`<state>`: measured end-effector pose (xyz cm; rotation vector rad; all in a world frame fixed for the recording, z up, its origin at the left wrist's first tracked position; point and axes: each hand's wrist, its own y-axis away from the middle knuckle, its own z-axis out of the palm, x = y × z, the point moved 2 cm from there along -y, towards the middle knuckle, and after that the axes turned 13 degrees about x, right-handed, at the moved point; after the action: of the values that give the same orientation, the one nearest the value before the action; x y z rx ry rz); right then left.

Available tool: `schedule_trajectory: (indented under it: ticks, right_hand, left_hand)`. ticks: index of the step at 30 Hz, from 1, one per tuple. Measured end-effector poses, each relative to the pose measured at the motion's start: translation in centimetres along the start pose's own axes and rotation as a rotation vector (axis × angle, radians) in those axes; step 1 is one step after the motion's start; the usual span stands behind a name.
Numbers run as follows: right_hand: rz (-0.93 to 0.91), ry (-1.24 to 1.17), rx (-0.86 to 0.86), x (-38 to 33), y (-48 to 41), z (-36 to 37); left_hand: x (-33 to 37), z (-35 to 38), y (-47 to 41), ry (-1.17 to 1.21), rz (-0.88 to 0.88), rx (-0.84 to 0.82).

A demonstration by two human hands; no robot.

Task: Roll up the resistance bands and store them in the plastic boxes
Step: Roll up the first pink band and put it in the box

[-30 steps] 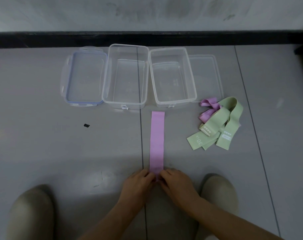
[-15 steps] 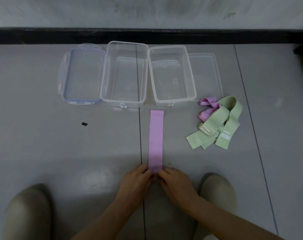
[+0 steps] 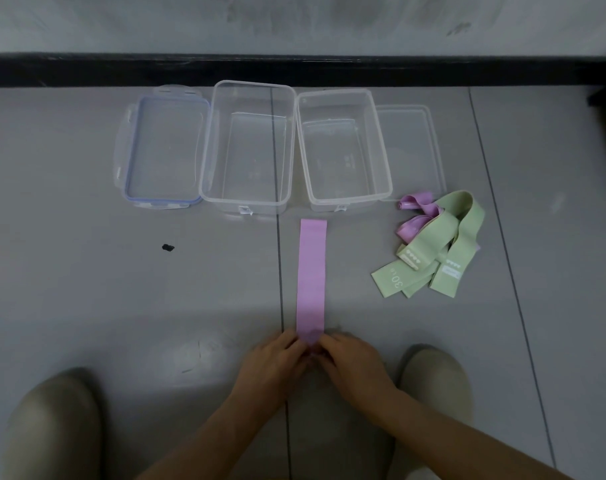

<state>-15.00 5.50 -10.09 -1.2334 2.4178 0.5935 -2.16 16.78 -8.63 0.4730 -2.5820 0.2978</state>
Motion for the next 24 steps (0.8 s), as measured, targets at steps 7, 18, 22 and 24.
schedule_trajectory:
  ticks: [7,18,22,24]
  right_hand:
    - [0.056,-0.051,0.038,-0.1,0.1,-0.3]
    - [-0.019,0.038,0.034,-0.3,0.1,-0.1]
    - [-0.076,0.081,0.008,-0.4,0.0,-0.4]
    - [-0.057,0.072,0.01,-0.3,-0.2,-0.4]
  left_hand:
    - [0.0,0.3,-0.4,-0.03,-0.044,-0.046]
    - [0.7,0.8,-0.3,-0.082,-0.161,-0.062]
    - [0.3,1.3,0.2,-0.081,-0.193,-0.057]
    - [0.2,1.4,0.3,-0.066,-0.188,-0.037]
